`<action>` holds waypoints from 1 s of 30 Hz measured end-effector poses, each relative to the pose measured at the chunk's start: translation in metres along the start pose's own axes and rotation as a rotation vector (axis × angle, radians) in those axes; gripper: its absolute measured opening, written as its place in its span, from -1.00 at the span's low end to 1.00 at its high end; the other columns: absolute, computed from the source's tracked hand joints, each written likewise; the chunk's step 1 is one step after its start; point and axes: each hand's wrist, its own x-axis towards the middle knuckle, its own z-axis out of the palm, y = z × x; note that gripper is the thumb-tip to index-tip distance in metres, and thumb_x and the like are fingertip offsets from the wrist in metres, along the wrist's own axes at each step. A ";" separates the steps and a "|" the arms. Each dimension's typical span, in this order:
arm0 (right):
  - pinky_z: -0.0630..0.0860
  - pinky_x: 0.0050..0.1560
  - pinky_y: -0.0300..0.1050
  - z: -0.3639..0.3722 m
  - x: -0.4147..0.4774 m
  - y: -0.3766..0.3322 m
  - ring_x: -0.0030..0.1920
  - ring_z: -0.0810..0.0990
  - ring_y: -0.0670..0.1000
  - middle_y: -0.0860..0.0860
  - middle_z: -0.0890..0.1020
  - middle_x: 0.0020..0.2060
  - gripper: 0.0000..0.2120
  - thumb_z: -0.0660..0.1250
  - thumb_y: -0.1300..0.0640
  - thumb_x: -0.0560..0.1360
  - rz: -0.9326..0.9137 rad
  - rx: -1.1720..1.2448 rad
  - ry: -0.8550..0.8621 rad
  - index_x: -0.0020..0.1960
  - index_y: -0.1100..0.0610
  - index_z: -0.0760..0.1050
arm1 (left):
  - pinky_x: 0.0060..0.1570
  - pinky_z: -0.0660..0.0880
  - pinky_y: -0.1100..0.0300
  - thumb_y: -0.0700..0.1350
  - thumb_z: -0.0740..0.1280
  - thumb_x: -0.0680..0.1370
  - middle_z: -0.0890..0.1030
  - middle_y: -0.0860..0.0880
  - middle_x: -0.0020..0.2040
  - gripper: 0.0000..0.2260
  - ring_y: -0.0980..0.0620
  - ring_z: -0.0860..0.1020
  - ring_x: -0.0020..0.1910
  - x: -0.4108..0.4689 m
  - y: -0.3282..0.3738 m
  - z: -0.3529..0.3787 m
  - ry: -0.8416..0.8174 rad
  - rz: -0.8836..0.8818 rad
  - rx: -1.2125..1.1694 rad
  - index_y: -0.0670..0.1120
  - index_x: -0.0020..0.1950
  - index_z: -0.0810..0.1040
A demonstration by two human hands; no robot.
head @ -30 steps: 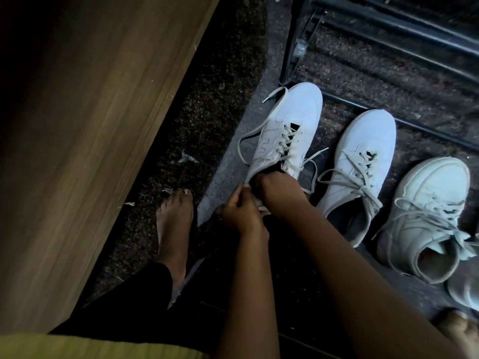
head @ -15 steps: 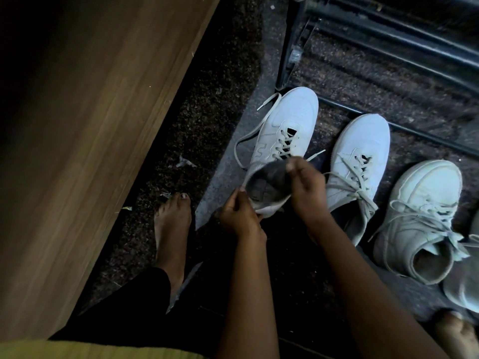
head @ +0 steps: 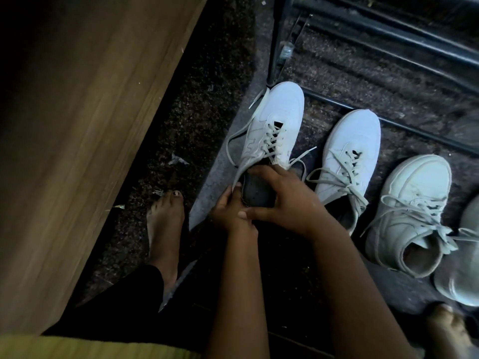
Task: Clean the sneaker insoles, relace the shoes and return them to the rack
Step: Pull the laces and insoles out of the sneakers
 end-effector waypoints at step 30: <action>0.29 -0.20 -0.14 -0.035 -0.019 -0.075 0.03 0.57 0.12 0.03 0.59 -0.02 -0.76 0.18 0.23 0.50 -0.066 -0.356 0.014 0.09 0.03 0.52 | 0.06 0.52 -0.11 -0.25 0.02 0.60 0.56 -0.29 0.02 -0.61 -0.43 0.46 0.08 0.119 -0.004 -0.070 -0.103 0.544 0.585 0.11 0.09 0.58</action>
